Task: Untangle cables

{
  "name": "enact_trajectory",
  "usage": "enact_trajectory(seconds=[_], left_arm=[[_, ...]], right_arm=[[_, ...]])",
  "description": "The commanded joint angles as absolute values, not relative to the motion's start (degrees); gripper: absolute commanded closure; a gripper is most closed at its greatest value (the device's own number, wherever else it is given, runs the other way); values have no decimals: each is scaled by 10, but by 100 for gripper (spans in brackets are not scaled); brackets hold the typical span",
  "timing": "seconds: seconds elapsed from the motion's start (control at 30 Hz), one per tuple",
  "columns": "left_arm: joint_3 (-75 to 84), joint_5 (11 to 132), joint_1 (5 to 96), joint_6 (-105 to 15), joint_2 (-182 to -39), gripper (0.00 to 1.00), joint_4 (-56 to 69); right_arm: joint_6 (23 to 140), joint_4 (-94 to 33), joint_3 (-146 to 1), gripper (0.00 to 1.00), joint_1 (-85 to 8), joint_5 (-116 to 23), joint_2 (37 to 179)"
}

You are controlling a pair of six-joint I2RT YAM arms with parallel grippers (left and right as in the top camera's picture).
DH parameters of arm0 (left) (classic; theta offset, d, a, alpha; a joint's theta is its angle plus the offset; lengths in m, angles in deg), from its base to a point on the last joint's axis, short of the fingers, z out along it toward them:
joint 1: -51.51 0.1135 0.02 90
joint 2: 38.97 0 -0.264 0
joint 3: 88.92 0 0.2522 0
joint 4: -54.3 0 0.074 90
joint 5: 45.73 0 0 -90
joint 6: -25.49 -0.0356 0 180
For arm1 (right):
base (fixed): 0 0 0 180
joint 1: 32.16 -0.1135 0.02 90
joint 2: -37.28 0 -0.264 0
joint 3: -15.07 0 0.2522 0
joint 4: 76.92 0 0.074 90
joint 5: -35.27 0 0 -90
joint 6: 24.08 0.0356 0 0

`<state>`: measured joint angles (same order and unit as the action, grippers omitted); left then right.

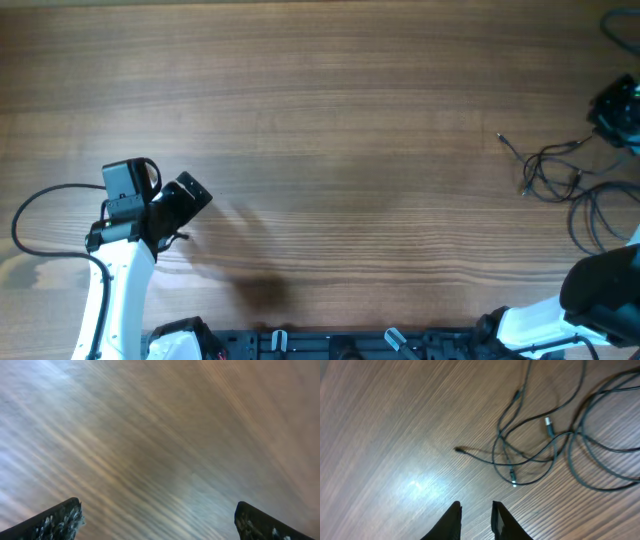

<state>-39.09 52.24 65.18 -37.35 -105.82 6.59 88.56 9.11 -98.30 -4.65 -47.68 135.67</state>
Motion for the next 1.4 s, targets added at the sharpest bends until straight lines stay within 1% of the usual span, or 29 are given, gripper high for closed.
enact_trajectory(seconds=[0.0,0.1,0.13,0.23,0.27,0.3,0.37,0.4,0.43,0.5,0.7,0.77,0.83,0.87,0.9,0.97,1.0,1.07,1.1,1.2,1.23,1.27,1.3,1.37], left_arm=[[-396,605,655,-373,-1059,0,100],[-396,644,631,-379,-1059,0,133],[-396,651,605,-390,-1059,0,145],[-396,650,524,-405,-1059,0,169],[-396,650,470,-405,-1059,0,189],[-396,650,437,-415,-1059,0,195],[-396,638,414,-418,-1059,0,190],[-393,625,409,-418,-1059,1,171],[-387,612,409,-418,-1059,0,148],[-359,572,409,-418,-1059,0,72],[-280,488,409,-413,-1059,0,-108],[-271,485,427,-402,-1058,0,-154],[-271,485,442,-402,-1058,0,-173],[-271,485,454,-403,-1058,0,-185],[-271,485,466,-403,-1058,0,-199],[-271,507,480,-407,-1056,0,-209],[-271,525,480,-419,-1052,0,-211],[-272,532,480,-433,-1030,0,-215],[-272,532,480,-449,-1013,0,-209],[-280,512,480,-476,-925,0,-172],[-286,510,480,-476,-889,0,-160],[-296,510,480,-476,-839,0,-147],[-311,510,480,-476,-785,0,-133],[-335,510,480,-476,-709,0,-116]], right_arm=[[884,85,-965,76,-88,-474,1358],[869,74,-952,71,-145,-474,1358],[869,69,-949,68,-169,-474,1358],[869,62,-944,64,-242,-474,1358],[869,55,-937,58,-288,-474,1358],[865,47,-928,52,-318,-474,1358],[846,40,-917,48,-351,-474,1358],[820,41,-912,49,-371,-474,1358],[804,47,-912,54,-384,-474,1358],[794,60,-912,56,-402,-479,1357],[794,76,-906,56,-417,-479,1355],[795,50,-865,55,-431,-479,1336],[794,29,-829,54,-438,-479,1314],[797,15,-803,51,-440,-484,1296],[805,-6,-767,46,-441,-488,1267],[824,-32,-719,41,-441,-491,1219],[829,-45,-695,37,-441,-491,1193],[832,-67,-642,28,-441,-491,1124],[842,-76,-619,25,-441,-500,1090],[857,-106,-552,23,-441,-521,973],[856,-116,-533,19,-441,-521,937],[854,-124,-512,13,-441,-523,899],[854,-130,-494,0,-441,-530,862],[856,-130,-472,0,-441,-544,808]])
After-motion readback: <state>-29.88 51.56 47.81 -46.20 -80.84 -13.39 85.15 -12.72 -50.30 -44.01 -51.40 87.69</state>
